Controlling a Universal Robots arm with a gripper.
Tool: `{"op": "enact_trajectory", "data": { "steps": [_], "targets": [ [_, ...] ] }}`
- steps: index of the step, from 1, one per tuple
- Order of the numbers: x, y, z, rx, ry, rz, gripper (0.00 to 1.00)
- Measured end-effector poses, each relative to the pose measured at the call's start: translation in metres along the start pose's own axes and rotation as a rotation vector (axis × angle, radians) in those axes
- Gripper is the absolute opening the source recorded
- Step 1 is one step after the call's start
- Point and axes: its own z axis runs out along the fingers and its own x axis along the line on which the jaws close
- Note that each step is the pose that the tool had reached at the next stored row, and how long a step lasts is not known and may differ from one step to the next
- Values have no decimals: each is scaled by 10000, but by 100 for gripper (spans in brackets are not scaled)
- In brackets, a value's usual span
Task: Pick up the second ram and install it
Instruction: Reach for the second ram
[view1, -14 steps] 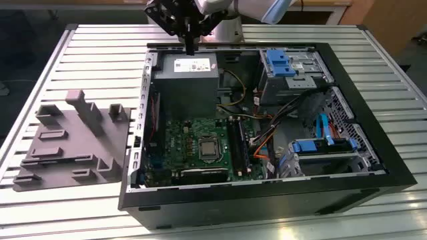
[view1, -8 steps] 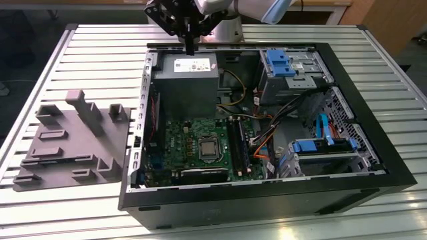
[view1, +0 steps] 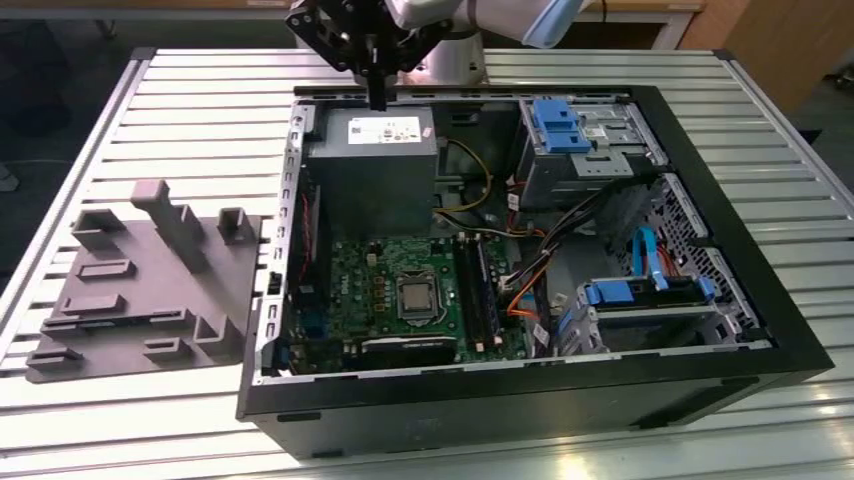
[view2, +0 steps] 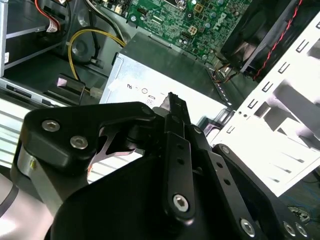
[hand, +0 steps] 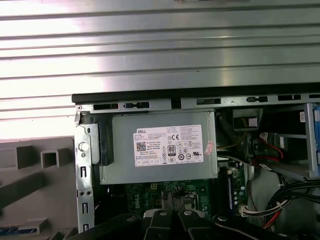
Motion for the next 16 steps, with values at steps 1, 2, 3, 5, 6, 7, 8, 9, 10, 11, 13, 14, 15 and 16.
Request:
{"op": "enact_trajectory", "data": {
  "steps": [1, 2, 3, 5, 6, 7, 8, 9, 10, 11, 13, 14, 15, 16],
  "targets": [
    [11, 0, 0, 0, 0, 1, 11],
    [20, -1, 0, 0, 0, 0, 11],
    [30, -2, -1, 0, 0, 0, 11],
    [53, -4, -1, 1, 0, -1, 11],
    [65, -5, -1, 0, 0, 0, 11],
    [77, -5, -2, 0, 0, 0, 11],
    [89, -6, -2, 0, 0, 0, 11],
    [102, -7, -2, 0, 0, 1, 11],
    [116, -8, -3, 0, 0, 1, 11],
    [129, -9, -3, 0, 0, 0, 11],
    [159, -11, -4, 1, 0, 0, 11],
    [173, -13, -4, 0, 0, 0, 11],
    [186, -14, -5, 0, 0, 0, 11],
    [200, -15, -5, 1, 0, -1, 11]
  ]
}}
